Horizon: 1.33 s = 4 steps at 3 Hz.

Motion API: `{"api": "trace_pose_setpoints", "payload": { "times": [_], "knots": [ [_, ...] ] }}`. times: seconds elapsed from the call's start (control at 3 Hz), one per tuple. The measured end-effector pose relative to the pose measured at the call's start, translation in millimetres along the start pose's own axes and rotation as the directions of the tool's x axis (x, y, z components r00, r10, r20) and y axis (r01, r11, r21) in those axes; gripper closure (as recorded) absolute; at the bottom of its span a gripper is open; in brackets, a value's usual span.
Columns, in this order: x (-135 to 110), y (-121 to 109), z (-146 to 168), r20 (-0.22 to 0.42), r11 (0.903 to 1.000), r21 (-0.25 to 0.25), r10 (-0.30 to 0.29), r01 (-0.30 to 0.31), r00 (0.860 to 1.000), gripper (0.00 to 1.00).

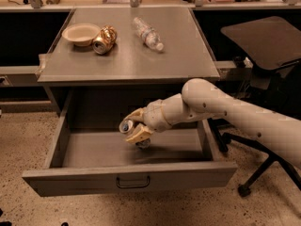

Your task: Place redbull can into top drawer

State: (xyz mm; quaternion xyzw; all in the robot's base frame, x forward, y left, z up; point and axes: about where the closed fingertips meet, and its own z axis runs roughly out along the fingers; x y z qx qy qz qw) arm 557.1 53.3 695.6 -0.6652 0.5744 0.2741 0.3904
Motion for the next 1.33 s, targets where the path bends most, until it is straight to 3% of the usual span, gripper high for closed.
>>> {"api": "trace_pose_setpoints", "payload": {
  "times": [0.67, 1.0, 1.33],
  "knots": [
    [0.0, 0.0, 0.1, 0.000, 1.0000, 0.000, 0.000, 0.000, 1.000, 0.16],
    [-0.1, 0.1, 0.1, 0.000, 1.0000, 0.000, 0.000, 0.000, 1.000, 0.00],
    [-0.1, 0.1, 0.1, 0.000, 1.0000, 0.000, 0.000, 0.000, 1.000, 0.00]
  ]
}}
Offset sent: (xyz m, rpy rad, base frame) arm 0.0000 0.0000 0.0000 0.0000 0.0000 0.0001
